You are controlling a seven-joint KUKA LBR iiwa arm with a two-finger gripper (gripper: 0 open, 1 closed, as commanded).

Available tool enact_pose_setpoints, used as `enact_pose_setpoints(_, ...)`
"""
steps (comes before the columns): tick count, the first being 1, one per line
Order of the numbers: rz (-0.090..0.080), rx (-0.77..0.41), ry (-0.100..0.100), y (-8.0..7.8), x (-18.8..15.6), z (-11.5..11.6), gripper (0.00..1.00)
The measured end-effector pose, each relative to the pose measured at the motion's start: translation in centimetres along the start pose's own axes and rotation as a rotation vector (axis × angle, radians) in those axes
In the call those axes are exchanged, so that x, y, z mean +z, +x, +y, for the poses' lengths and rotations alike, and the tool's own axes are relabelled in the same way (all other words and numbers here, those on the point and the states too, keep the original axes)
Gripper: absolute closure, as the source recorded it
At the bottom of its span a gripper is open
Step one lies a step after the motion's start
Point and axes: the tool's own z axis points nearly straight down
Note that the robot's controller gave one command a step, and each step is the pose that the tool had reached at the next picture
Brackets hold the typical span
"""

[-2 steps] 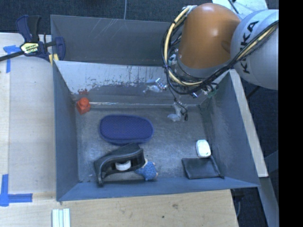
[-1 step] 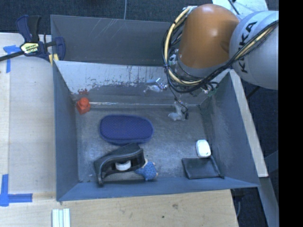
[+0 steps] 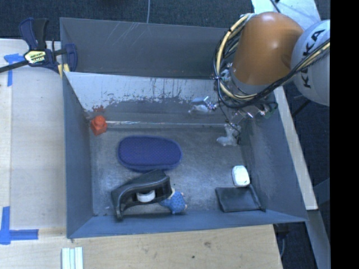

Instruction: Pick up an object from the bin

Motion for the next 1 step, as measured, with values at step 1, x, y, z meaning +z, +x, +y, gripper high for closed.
enact_pose_setpoints(1,-0.002,-0.007,-0.004,-3.44,4.08,5.33,0.0)
